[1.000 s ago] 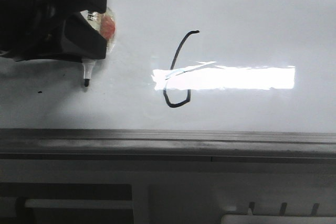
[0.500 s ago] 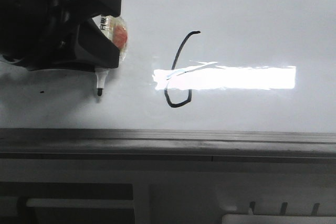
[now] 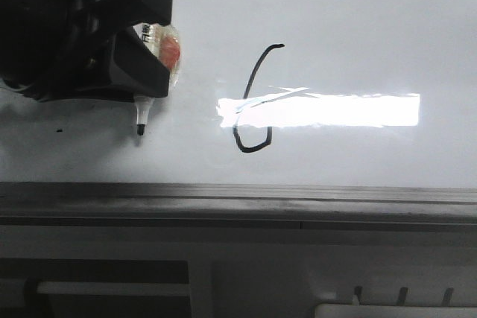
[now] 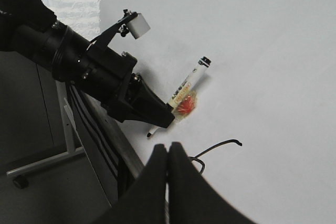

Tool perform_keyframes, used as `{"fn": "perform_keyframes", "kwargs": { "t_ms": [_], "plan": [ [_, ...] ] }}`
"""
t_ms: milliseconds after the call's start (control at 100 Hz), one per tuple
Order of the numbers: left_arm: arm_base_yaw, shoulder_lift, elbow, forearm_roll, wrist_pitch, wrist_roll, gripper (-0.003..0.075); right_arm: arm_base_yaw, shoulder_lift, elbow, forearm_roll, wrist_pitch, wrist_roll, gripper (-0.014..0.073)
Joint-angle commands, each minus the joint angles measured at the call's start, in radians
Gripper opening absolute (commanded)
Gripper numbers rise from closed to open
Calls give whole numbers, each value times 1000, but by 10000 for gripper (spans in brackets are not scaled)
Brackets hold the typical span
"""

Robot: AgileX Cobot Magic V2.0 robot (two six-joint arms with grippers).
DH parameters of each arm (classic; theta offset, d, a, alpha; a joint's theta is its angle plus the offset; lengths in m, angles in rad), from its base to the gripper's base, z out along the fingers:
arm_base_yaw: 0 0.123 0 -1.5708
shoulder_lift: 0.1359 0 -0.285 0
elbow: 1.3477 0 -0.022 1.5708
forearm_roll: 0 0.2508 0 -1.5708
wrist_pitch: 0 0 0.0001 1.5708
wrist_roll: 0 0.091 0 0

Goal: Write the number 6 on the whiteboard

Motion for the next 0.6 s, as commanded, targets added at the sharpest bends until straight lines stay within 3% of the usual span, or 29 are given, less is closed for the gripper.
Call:
{"fn": "perform_keyframes", "kwargs": {
  "t_ms": [0,240,460,590],
  "plan": [
    [9,23,-5,-19,-130,-5,232,-5,1,-22,38,-45,1,-67],
    [9,23,-5,-19,-133,-5,281,-5,1,-22,61,-45,1,-67],
    [9,21,-10,-19,-148,-5,589,-5,1,-22,63,-45,1,-67],
    [5,-20,-23,-14,-140,-5,628,-5,1,-22,63,-43,1,-67]
  ]
}}
